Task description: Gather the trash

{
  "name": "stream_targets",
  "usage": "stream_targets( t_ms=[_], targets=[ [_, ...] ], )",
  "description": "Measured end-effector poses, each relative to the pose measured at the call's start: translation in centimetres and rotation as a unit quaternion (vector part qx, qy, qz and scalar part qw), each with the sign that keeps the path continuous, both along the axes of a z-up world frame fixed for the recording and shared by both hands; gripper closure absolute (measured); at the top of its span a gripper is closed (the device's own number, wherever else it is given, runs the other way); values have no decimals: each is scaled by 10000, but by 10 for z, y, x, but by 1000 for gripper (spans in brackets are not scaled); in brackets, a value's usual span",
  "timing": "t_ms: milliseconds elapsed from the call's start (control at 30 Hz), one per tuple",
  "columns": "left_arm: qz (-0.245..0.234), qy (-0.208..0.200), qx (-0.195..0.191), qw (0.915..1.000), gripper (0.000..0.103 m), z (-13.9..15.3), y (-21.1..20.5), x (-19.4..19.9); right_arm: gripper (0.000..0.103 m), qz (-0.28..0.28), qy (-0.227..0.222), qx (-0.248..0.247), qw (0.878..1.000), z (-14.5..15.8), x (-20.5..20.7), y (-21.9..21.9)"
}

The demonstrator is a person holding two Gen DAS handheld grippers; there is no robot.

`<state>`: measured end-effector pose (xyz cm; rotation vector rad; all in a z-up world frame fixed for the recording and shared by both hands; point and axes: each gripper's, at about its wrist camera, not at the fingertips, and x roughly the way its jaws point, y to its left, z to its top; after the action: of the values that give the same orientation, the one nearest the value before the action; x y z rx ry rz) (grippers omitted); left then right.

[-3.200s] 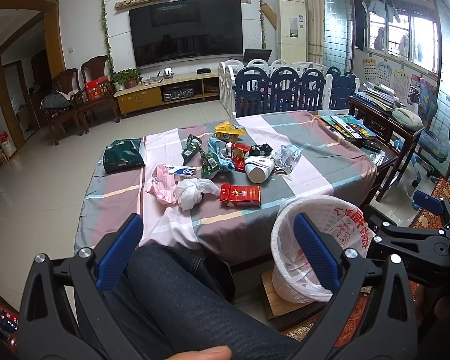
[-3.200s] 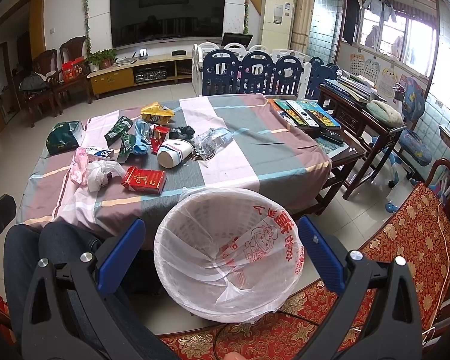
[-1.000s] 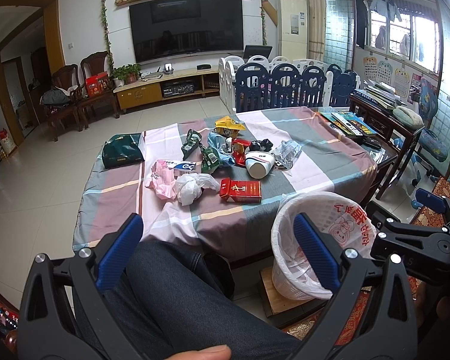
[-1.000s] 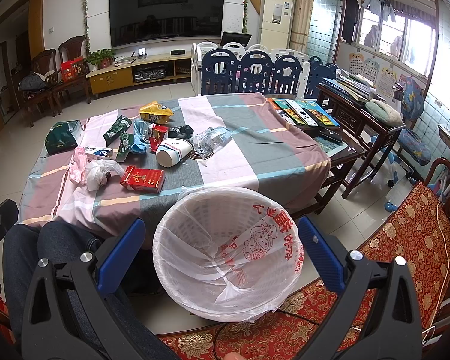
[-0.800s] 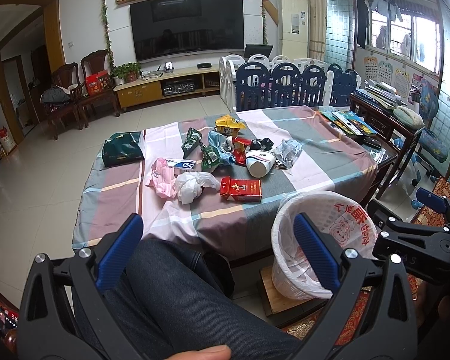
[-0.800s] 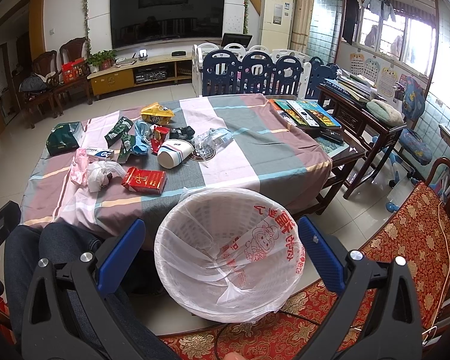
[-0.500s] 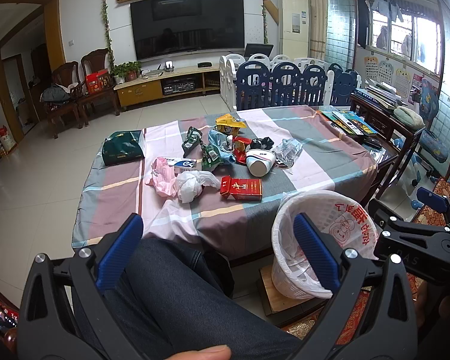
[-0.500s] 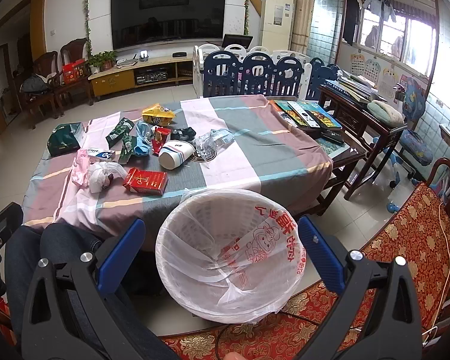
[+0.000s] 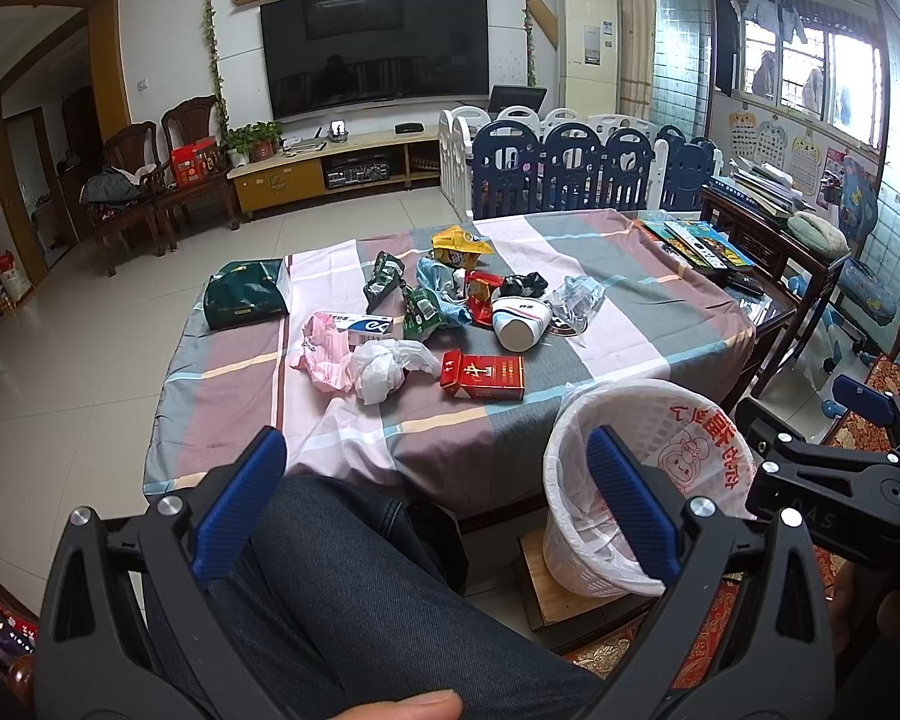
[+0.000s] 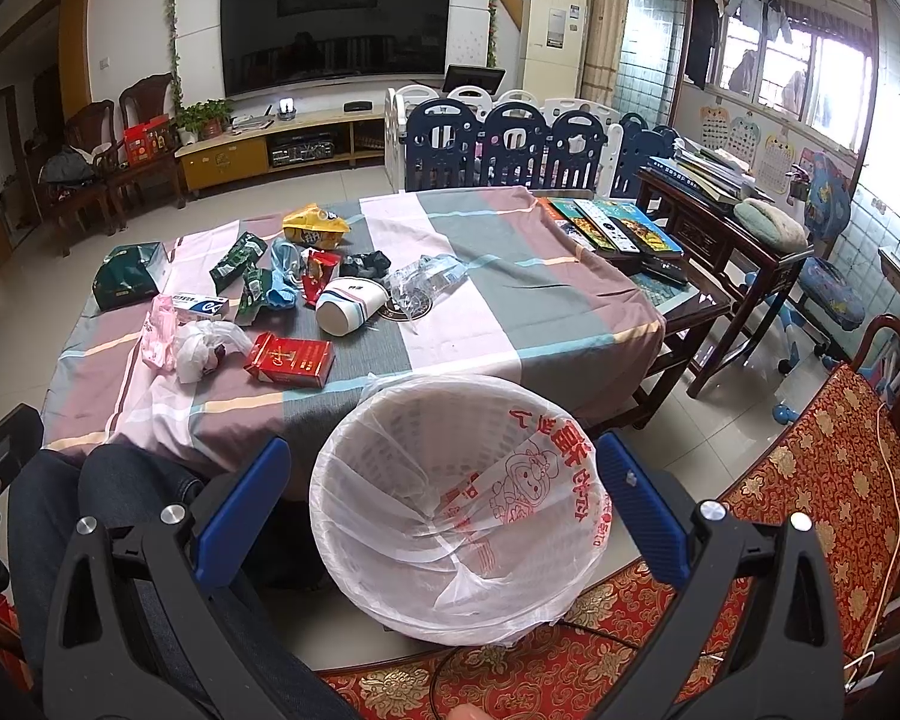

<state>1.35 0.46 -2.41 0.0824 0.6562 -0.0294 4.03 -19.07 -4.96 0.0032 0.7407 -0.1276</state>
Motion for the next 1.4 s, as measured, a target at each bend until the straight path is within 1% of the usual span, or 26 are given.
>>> stream_targets(
  t_ms=[667,767,933,1000,1033,1100,1133,1167,1200,1233,1267,1300,1333,1400],
  targets=[
    [4,13,-10,10000,3,2,1,2,3,-13,3,-5,10000,-1,-1,-1],
    [5,30,-9,10000,3,-2,2,1,3,-24,-7,-11,10000,-2,0,-2],
    [162,-19,79,9998,3,-9,8,7,3,-103,-329,202,9992,10,2,-12],
    [260,-64,122,9996,3,-13,13,15,3,-152,-454,413,9980,12,11,-18],
    [325,-83,164,9993,3,-15,16,21,3,-162,-425,515,9976,9,20,-20],
    [468,-50,267,9985,3,-23,25,35,3,-144,-200,688,9973,-4,46,-22],
    [550,41,263,9981,3,-29,31,42,3,-75,-66,800,9967,-14,59,-20],
    [692,182,175,9973,3,-33,43,52,5,21,98,932,9956,-24,74,-17],
    [827,329,-7,9960,6,-39,55,58,8,103,284,1039,9941,-36,87,-12],
    [917,494,-267,9942,12,-47,69,64,21,185,466,1142,9922,-47,100,-6],
    [1002,609,-385,9924,16,-53,81,71,33,247,628,1200,9905,-58,112,0],
    [1131,711,-400,9902,26,-60,92,76,39,272,764,1184,9897,-69,122,8],
    [1246,802,-418,9881,36,-67,102,82,46,350,864,1169,9888,-79,132,17],
    [1426,1002,-602,9829,45,-79,121,94,48,557,990,1104,9874,-95,150,35]
  ],
)
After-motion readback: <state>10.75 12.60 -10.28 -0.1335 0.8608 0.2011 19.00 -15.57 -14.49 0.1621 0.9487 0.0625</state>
